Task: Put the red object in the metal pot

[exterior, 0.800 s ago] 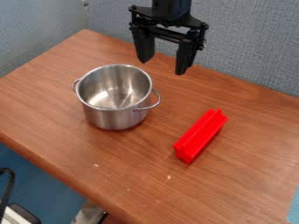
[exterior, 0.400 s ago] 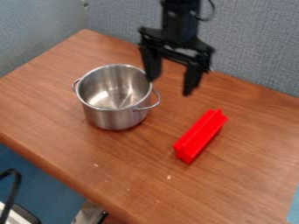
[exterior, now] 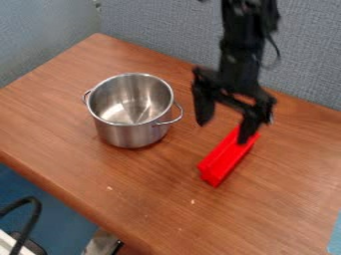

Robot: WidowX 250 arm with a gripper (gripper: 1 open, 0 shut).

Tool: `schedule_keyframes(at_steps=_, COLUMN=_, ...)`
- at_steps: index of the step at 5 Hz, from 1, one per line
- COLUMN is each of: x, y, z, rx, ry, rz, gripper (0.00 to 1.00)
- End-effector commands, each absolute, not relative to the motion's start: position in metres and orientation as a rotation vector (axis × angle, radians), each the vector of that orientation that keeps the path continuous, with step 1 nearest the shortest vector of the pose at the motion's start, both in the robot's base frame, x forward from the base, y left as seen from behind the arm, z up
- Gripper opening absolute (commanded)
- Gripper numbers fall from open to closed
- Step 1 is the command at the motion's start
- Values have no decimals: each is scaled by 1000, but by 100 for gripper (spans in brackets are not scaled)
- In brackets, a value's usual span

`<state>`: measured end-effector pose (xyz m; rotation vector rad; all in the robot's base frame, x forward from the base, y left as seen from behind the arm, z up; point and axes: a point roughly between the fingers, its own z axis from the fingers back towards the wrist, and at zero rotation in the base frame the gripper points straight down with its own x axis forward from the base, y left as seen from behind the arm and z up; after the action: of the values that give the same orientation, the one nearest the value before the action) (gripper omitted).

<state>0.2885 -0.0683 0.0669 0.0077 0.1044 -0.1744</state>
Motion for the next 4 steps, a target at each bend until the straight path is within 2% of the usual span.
schedule_keyframes(at_steps=1, x=294, y=-75, z=54, rx=24, ry=67, rz=-196, gripper=100)
schedule_keyframes(at_steps=2, x=297, y=-72, z=44, rx=23, ry=60, rz=-207, gripper=100)
schedule_keyframes(at_steps=4, x=303, y=-61, z=38, rx=12, ry=69, rz=-185, gripper=100)
